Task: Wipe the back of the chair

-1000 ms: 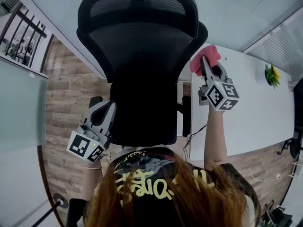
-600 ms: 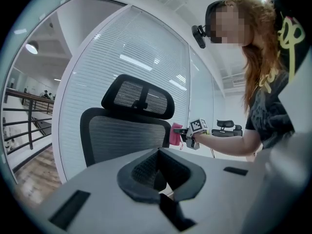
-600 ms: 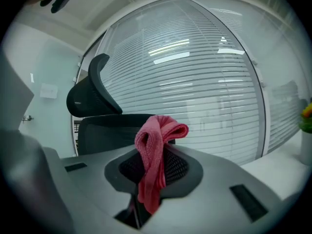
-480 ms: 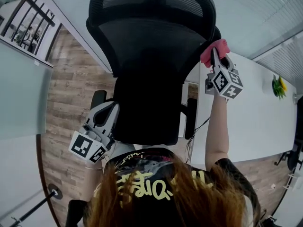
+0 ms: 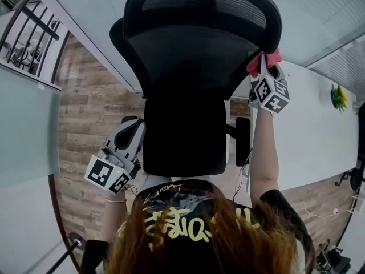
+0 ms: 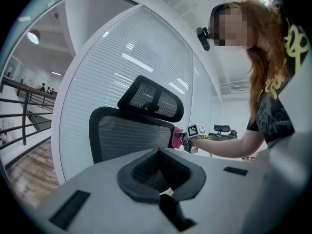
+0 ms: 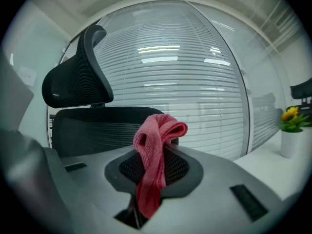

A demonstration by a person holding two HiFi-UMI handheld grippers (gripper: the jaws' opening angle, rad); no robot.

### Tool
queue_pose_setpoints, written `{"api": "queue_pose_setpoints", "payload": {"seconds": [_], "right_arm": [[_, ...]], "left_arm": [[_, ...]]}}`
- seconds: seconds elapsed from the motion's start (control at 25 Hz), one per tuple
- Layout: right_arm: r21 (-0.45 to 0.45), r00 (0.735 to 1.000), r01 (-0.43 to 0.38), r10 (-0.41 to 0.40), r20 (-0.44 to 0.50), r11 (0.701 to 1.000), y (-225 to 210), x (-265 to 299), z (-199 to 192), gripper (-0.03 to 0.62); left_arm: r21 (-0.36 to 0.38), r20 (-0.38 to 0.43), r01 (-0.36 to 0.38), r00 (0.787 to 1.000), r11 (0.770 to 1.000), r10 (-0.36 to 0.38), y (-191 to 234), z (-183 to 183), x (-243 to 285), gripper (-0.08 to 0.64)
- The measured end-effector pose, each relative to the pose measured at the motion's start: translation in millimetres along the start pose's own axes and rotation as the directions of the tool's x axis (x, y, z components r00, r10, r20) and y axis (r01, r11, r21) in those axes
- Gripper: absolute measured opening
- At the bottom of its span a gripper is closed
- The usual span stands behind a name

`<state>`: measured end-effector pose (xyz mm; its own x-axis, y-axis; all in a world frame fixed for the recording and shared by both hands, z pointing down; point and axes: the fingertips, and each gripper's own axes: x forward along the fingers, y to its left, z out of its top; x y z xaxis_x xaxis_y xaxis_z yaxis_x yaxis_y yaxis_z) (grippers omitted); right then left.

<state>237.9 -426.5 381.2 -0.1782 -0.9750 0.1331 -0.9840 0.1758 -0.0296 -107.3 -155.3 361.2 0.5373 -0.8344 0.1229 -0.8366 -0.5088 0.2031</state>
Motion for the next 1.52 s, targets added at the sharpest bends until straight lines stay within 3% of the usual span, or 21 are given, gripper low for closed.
{"api": "queue_pose_setpoints", "payload": {"seconds": [0.36, 1.52], "right_arm": [[0.012, 0.999, 0.047, -0.047, 0.018, 0.999, 39.2, 9.7, -0.1, 0.067], [0.046, 0.99, -0.144, 0.144, 0.01, 0.988, 215.8, 35.2, -4.4, 0.067]], "left_arm": [[0.0, 0.0, 0.012, 1.0, 1.0, -0.012, 38.1, 7.2, -12.5, -0.008], [-0.041, -0.007, 0.024, 1.0, 0.999, -0.024, 97.8, 0.3, -31.6, -0.006]]}}
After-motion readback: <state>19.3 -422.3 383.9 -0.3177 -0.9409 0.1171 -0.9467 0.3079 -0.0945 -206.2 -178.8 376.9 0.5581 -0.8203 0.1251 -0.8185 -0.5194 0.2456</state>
